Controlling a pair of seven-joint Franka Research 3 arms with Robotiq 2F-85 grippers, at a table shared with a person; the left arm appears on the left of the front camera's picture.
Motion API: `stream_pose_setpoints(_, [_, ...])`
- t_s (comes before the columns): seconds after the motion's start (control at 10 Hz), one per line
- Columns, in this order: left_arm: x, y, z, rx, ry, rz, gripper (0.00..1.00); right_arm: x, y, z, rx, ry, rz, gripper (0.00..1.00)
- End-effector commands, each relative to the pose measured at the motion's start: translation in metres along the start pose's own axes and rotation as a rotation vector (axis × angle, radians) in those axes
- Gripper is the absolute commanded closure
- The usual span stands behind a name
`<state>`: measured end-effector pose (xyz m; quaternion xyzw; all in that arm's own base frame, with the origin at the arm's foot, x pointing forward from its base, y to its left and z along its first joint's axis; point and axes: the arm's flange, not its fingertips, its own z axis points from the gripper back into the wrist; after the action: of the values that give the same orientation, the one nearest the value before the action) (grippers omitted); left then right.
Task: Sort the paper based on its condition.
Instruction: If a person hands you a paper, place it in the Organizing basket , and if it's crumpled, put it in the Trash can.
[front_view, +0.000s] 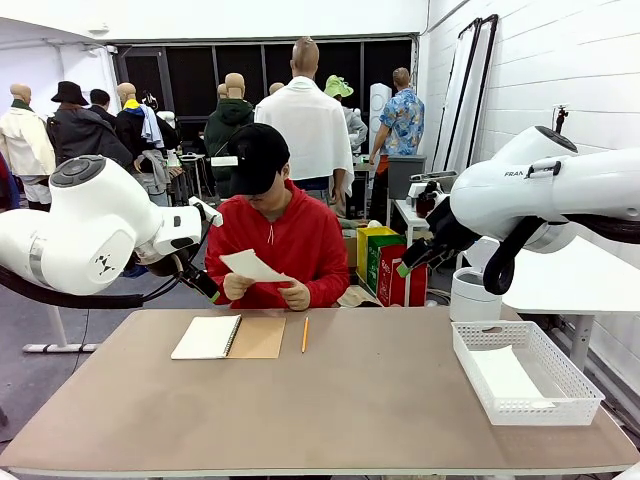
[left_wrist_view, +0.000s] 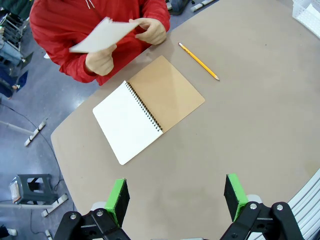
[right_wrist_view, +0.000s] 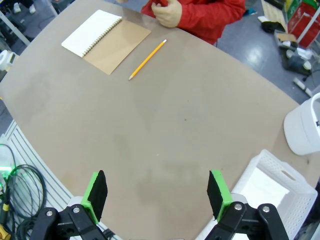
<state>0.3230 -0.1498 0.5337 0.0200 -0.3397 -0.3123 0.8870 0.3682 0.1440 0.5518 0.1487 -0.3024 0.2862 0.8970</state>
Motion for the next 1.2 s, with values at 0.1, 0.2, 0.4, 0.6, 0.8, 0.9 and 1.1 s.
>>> stream_pose_setpoints(0.1, [-0.0002,-0.0002,0.0004,0.001,-0.001,-0.001,0.0,-0.0011,-0.0016,-0.0017,-0.002,0.004,-0.004,0.0])
stream_pose_setpoints(0.2, [-0.0002,-0.0002,0.0004,0.001,-0.001,-0.001,0.0,-0.0011,-0.0016,-0.0017,-0.002,0.004,-0.004,0.0])
stream_pose_setpoints(0.4, [-0.0002,-0.0002,0.0004,0.001,-0.001,-0.001,0.0,-0.0011,-0.0016,-0.0017,-0.002,0.004,-0.004,0.0])
stream_pose_setpoints(0.6, [-0.0002,-0.0002,0.0004,0.001,-0.001,-0.001,0.0,-0.0011,-0.0016,-0.0017,-0.002,0.004,-0.004,0.0])
stream_pose_setpoints(0.8, [-0.0002,-0.0002,0.0004,0.001,-0.001,-0.001,0.0,-0.0011,-0.0016,-0.0017,-0.002,0.004,-0.004,0.0])
stream_pose_setpoints(0.9, [-0.0002,-0.0002,0.0004,0.001,-0.001,-0.001,0.0,-0.0011,-0.0016,-0.0017,-0.002,0.004,-0.004,0.0])
stream_pose_setpoints(1.1, [-0.0002,-0.0002,0.0004,0.001,-0.001,-0.001,0.0,-0.0011,-0.0016,-0.0017,-0.002,0.004,-0.004,0.0])
